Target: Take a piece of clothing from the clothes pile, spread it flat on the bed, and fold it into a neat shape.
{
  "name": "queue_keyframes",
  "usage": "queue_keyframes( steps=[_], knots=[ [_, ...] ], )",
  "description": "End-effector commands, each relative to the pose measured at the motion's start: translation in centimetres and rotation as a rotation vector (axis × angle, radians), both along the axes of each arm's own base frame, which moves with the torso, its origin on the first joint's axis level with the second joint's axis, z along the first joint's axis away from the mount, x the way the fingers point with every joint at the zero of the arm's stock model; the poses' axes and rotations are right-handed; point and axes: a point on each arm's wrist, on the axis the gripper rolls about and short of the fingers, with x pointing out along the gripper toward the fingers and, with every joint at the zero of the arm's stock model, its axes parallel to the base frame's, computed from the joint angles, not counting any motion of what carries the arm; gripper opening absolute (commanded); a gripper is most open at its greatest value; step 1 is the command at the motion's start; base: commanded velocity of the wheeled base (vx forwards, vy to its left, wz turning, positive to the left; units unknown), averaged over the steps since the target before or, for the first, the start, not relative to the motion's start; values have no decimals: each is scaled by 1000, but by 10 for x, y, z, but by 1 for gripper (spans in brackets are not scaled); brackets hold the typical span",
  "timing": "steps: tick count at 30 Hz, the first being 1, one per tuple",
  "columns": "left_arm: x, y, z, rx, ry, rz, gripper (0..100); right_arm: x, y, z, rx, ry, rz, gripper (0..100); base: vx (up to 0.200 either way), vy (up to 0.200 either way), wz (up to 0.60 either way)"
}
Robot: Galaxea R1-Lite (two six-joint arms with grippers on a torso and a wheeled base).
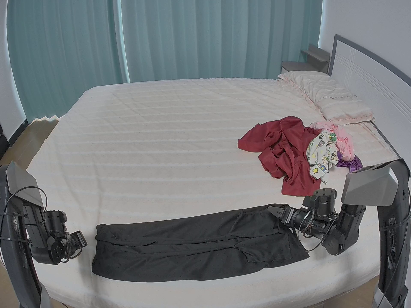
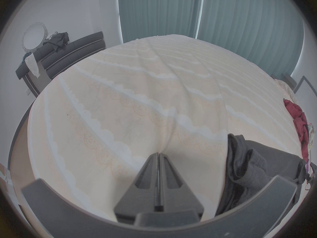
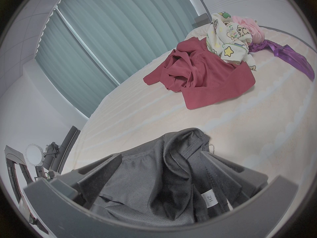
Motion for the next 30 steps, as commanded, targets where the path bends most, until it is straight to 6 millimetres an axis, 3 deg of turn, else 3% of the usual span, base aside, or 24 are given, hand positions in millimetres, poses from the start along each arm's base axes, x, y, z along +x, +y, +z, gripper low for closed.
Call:
queue_keyframes(
  steps=[1,23,30],
  knots=[
    [0,9,1,15,-7,22,0,0,0,-1,-1,3,0,100,0,0,0],
    [0,30,8,80,-11,81,0,-1,2,-1,-1,3,5,100,0,0,0],
    [-3,25,42,20,-130,30,0,-2,2,-1,-2,7,5,100,0,0,0]
  ],
)
